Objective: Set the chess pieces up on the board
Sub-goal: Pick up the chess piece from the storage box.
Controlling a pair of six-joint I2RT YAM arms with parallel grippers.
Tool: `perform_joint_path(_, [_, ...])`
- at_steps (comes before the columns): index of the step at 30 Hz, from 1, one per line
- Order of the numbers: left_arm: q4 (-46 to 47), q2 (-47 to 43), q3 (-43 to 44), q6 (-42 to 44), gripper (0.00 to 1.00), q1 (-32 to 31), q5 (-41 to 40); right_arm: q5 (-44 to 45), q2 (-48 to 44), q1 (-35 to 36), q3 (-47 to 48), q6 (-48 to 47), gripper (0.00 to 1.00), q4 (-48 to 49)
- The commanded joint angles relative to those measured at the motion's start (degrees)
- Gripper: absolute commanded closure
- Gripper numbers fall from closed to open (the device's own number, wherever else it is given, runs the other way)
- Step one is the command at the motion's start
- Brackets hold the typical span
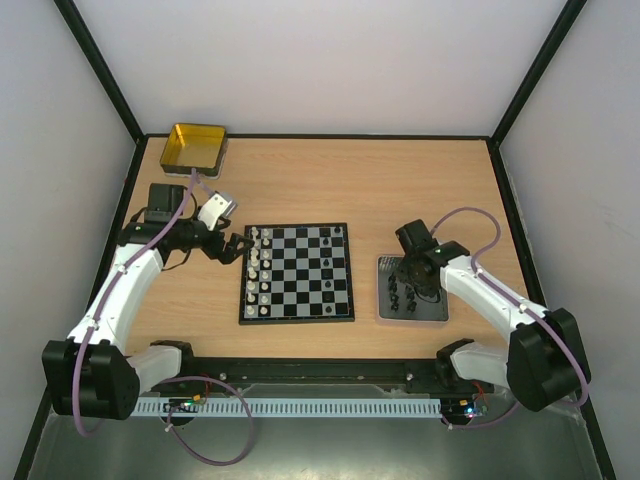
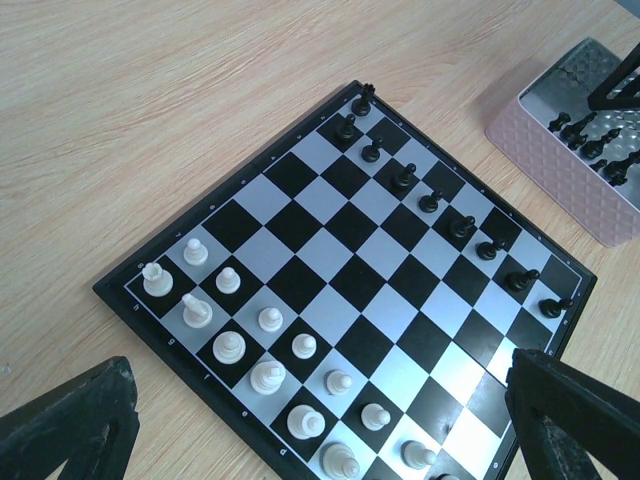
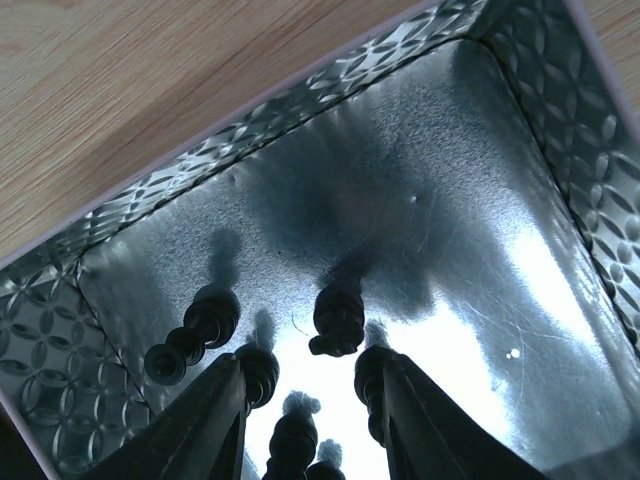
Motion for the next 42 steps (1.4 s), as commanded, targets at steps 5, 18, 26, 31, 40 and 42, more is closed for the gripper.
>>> perform_joint_path(5, [0.54, 0.07, 0.14, -0.34, 0.01, -0.49, 0.05, 0.34, -0.32, -2.13, -0.77, -0.37, 0.67, 1.13])
perform_joint_path(18, [0.57, 0.47, 0.05, -0.26, 0.01, -0.74, -0.28, -2.77, 2.91, -3.96, -1.51, -3.01, 0.68, 4.2])
perform_joint_path(26, [0.91, 0.42, 0.04, -0.43, 0.01, -0.93, -0.74, -3.04, 3.49, -4.08, -2.55, -3.35, 0.69, 5.13])
perform_joint_path(31, [1.06, 0.34, -0.03, -0.52, 0.01, -1.17, -0.96, -2.52, 3.99, -4.23, -2.54, -3.57, 0.72, 5.53])
perform_joint_path(40, [1.23, 0.41, -0.12, -0.61, 0.01, -1.24, -1.18, -2.95, 4.95, -5.06, -2.37, -4.22, 0.77, 6.17])
perform_joint_path(42, [1.32, 0.42, -0.16, -0.61, 0.01, -1.22, -1.29, -2.87, 5.05, -5.13, -2.49, -4.35, 0.79, 6.34])
